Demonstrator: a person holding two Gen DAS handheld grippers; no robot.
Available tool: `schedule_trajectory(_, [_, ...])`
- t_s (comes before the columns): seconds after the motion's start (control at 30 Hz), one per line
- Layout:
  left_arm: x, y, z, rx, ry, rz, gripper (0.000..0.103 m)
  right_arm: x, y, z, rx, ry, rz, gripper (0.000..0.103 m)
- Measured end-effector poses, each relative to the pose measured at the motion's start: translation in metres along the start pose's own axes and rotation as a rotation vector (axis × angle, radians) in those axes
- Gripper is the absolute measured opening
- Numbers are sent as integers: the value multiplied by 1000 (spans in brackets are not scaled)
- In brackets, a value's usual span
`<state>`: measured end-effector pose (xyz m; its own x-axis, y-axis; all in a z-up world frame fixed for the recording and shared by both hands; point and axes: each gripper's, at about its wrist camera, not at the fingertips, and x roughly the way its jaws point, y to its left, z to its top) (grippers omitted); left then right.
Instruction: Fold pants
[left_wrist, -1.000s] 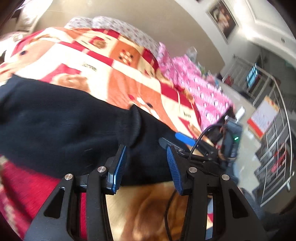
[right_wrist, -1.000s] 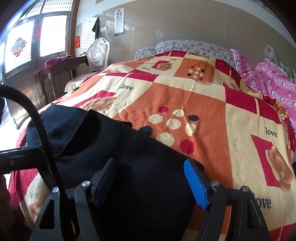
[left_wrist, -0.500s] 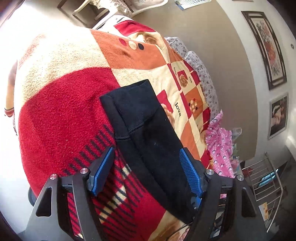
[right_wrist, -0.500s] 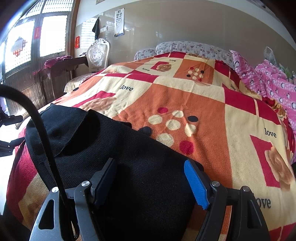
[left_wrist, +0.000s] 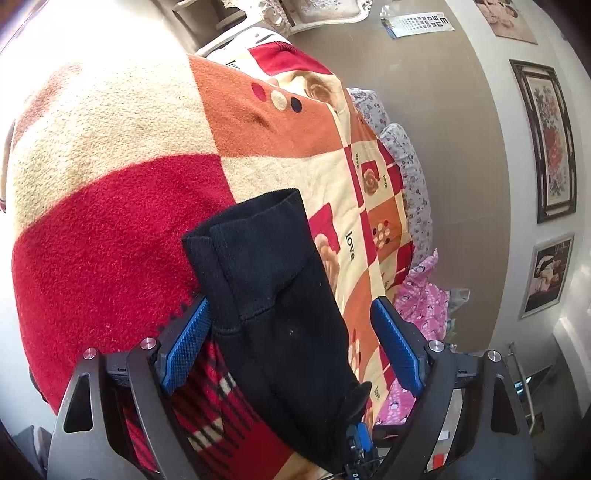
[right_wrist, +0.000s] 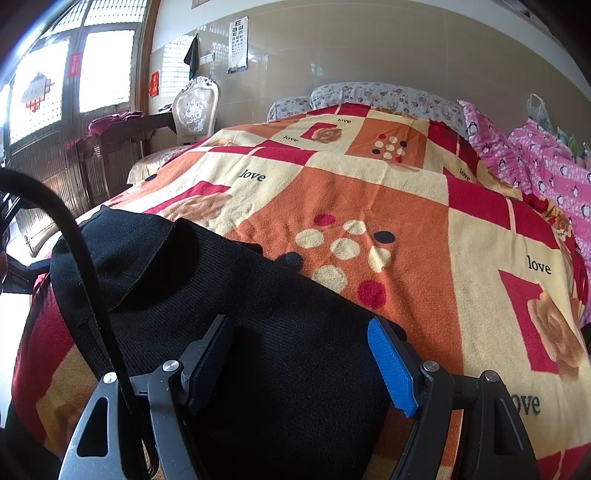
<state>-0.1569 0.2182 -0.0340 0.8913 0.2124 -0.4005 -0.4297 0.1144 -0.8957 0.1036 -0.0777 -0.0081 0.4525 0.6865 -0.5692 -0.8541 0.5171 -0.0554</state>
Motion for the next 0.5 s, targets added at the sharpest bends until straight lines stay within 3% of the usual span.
schedule_trajectory(0.13, [20, -3, -13, 7, 146, -116, 87, 0, 0, 0, 0, 0, 0, 73])
schedule_trajectory(0.33, [11, 3, 1, -9, 32, -114, 86, 0, 0, 0, -1, -1, -1, 73])
schedule_trajectory(0.5, [9, -7, -6, 107, -40, -45, 86, 0, 0, 0, 0, -1, 0, 73])
